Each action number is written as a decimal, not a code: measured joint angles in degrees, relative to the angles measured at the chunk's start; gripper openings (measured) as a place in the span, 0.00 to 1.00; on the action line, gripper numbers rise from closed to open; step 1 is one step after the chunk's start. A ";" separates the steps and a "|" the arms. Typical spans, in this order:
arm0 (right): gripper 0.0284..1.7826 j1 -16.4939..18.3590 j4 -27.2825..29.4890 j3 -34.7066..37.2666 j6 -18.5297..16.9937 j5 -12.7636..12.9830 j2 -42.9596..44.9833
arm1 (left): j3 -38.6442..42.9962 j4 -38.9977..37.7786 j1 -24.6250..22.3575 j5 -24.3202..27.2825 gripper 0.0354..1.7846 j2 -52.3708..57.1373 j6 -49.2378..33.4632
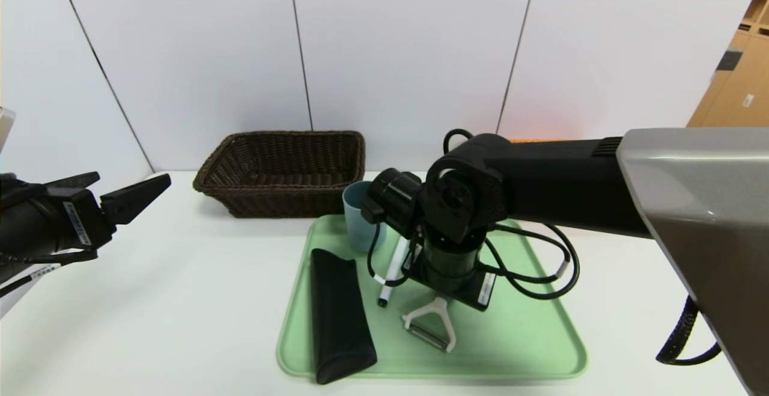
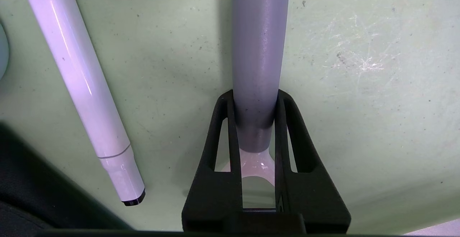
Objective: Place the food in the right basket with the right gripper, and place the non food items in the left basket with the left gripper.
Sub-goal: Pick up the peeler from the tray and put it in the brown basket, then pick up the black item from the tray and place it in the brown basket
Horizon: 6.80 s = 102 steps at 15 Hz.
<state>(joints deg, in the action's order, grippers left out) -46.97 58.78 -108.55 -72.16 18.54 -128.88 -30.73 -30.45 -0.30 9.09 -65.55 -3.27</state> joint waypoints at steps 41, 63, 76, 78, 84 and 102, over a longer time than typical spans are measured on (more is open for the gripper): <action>0.14 2.33 -100.05 -3.63 80.12 -13.37 -11.40 | 2.12 0.06 0.41 0.30 0.94 1.28 0.24; 0.81 7.51 -91.22 -2.23 84.22 -9.90 -4.44 | 1.61 -0.05 0.57 0.27 0.94 1.33 -0.37; 0.93 45.35 -82.92 61.11 84.88 -8.62 56.70 | 0.28 -1.35 8.87 0.24 0.94 1.05 -5.88; 0.94 47.30 -79.45 69.63 83.48 -8.74 65.66 | 0.34 -0.41 12.26 0.27 0.94 0.98 -5.90; 0.95 48.59 -75.79 82.48 82.21 -8.74 79.21 | -18.24 27.29 23.06 0.11 0.94 0.41 -12.02; 0.95 48.37 -75.48 87.82 83.42 -8.59 85.27 | -16.07 30.89 42.39 -11.37 0.94 -19.74 -34.66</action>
<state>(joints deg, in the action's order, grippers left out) 1.40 -16.70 -20.72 11.26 9.95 -43.61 -46.80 0.44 42.08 -2.28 -85.29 -37.92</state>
